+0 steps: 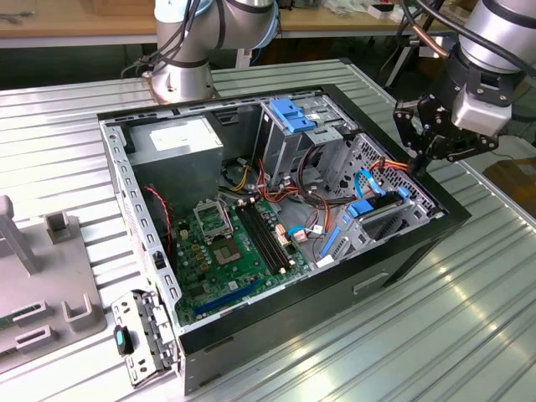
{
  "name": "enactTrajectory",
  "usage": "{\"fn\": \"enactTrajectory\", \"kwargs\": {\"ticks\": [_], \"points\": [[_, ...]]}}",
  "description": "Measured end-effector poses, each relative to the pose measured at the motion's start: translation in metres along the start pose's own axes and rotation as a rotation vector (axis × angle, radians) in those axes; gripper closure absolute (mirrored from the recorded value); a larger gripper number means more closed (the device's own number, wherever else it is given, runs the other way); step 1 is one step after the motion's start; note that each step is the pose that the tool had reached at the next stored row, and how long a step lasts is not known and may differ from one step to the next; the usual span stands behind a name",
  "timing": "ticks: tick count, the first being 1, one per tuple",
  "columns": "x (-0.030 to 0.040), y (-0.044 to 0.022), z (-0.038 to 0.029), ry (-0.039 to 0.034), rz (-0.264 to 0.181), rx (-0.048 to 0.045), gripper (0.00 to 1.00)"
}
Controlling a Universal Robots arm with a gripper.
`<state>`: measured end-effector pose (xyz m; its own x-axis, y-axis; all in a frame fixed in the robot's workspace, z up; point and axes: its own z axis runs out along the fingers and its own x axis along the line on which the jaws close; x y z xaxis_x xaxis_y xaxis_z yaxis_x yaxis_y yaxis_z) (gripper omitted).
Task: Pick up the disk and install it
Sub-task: 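Insert the second disk wire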
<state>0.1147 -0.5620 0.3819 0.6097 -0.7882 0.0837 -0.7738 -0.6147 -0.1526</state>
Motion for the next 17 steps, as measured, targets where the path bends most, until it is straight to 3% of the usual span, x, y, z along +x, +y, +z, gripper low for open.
{"fn": "enactTrajectory", "kwargs": {"ticks": [2, 7, 13, 17], "points": [[0.0000, 0.0000, 0.0003, 0.0045, 0.030, -0.0025, 0.84], [-0.0011, 0.0015, 0.0019, 0.0244, 0.157, -0.0133, 0.84], [-0.0041, 0.0053, 0.0031, 0.0338, 0.219, -0.0185, 0.84], [-0.0051, 0.0066, 0.0053, 0.0478, 0.308, -0.0261, 0.84]]}}
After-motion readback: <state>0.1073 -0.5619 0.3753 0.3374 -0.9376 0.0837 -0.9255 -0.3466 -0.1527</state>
